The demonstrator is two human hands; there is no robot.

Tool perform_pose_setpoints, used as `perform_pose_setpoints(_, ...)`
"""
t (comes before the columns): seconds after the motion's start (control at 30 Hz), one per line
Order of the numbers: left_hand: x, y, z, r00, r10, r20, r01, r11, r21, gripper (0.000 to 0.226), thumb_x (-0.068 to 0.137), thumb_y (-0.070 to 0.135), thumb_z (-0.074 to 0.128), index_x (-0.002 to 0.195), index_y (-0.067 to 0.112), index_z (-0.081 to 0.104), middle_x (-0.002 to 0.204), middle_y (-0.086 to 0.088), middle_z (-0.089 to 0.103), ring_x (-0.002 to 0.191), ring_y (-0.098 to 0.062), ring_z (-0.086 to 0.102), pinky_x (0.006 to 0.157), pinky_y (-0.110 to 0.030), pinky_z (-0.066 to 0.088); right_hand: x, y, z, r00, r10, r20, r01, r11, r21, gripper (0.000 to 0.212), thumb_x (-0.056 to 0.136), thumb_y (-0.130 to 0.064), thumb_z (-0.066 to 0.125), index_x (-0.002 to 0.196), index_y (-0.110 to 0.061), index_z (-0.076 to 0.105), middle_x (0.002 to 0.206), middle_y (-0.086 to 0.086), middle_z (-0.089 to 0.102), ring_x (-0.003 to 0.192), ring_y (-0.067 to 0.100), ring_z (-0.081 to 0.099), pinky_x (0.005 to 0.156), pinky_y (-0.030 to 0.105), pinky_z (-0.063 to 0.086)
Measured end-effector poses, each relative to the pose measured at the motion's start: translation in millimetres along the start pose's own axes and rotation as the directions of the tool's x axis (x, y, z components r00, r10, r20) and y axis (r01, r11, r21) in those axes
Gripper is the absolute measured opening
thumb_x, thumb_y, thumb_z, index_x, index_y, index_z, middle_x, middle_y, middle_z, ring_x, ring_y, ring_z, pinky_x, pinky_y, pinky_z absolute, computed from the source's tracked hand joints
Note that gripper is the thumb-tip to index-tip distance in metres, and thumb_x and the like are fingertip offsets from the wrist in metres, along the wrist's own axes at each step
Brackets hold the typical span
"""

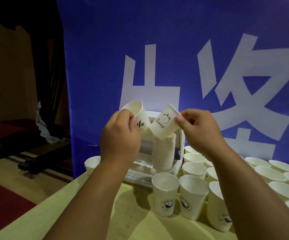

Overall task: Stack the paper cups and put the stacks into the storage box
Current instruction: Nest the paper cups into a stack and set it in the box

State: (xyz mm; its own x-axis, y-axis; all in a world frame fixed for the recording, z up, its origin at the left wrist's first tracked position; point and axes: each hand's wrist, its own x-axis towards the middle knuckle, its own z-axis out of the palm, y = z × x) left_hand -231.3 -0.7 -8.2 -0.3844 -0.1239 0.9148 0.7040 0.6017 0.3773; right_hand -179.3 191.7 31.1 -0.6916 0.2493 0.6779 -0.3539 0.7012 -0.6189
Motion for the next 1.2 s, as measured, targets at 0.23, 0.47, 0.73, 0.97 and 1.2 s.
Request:
perform_pose_setpoints(0.23, -14, 1, 28, 0.995, 0.070, 0.073, -0.061, 0.991, -0.120, 0.016, 0.105, 0.019, 0.052, 0.104, 0.011, 0.066, 0.096, 0.006, 0.056, 0.084, -0.013, 0.054, 0.068, -0.013, 0.039, 2, 3, -4, 0.922, 0.011, -0.388, 0.003, 0.999, 0.036, 0.019, 0.100, -0.027, 0.054, 0.109, -0.019, 0.069, 0.106, -0.004, 0.067, 0.091, 0.012, 0.059, 0.072, 0.016, 0.049)
perform_pose_setpoints(0.47, -20, -4, 46, 0.969, 0.054, 0.242, -0.032, 0.995, -0.094, 0.017, 0.106, 0.019, 0.050, 0.111, 0.014, 0.065, 0.107, 0.002, 0.060, 0.096, -0.016, 0.054, 0.078, -0.027, 0.049, 4, 9, -6, 0.887, 0.046, -0.459, -0.058, 0.998, -0.012, 0.026, 0.099, -0.027, 0.055, 0.119, -0.017, 0.068, 0.116, 0.004, 0.067, 0.093, 0.012, 0.055, 0.075, 0.017, 0.045)
perform_pose_setpoints(0.73, -20, 5, 52, 0.945, 0.012, 0.326, -0.016, 1.000, 0.010, 0.013, 0.099, 0.017, 0.060, 0.109, 0.024, 0.057, 0.117, 0.004, 0.050, 0.099, -0.012, 0.045, 0.084, -0.021, 0.043, 3, 9, -1, 0.900, -0.003, -0.435, -0.029, 0.997, -0.067, 0.026, 0.097, -0.023, 0.058, 0.120, -0.016, 0.068, 0.113, 0.004, 0.065, 0.092, 0.014, 0.053, 0.075, 0.015, 0.040)
perform_pose_setpoints(0.97, -27, -2, 56, 0.844, -0.027, 0.536, 0.040, 0.999, -0.013, 0.016, 0.106, 0.036, 0.045, 0.112, 0.025, 0.055, 0.124, 0.009, 0.048, 0.110, -0.016, 0.050, 0.096, -0.042, 0.051, 2, 5, 4, 0.951, -0.064, -0.303, 0.009, 0.984, -0.178, 0.023, 0.096, -0.022, 0.061, 0.115, -0.014, 0.070, 0.109, 0.005, 0.065, 0.092, 0.015, 0.052, 0.069, 0.013, 0.037)
perform_pose_setpoints(1.2, -37, -3, 60, 0.852, -0.130, 0.508, 0.297, 0.919, -0.261, 0.068, 0.092, 0.024, 0.075, 0.129, 0.046, 0.022, 0.134, 0.013, 0.054, 0.115, -0.006, 0.056, 0.092, -0.030, 0.047, -1, 4, 12, 0.990, -0.108, -0.090, 0.072, 0.938, -0.338, 0.016, 0.096, -0.019, 0.061, 0.109, -0.017, 0.069, 0.106, 0.001, 0.058, 0.097, 0.017, 0.049, 0.079, 0.023, 0.041)
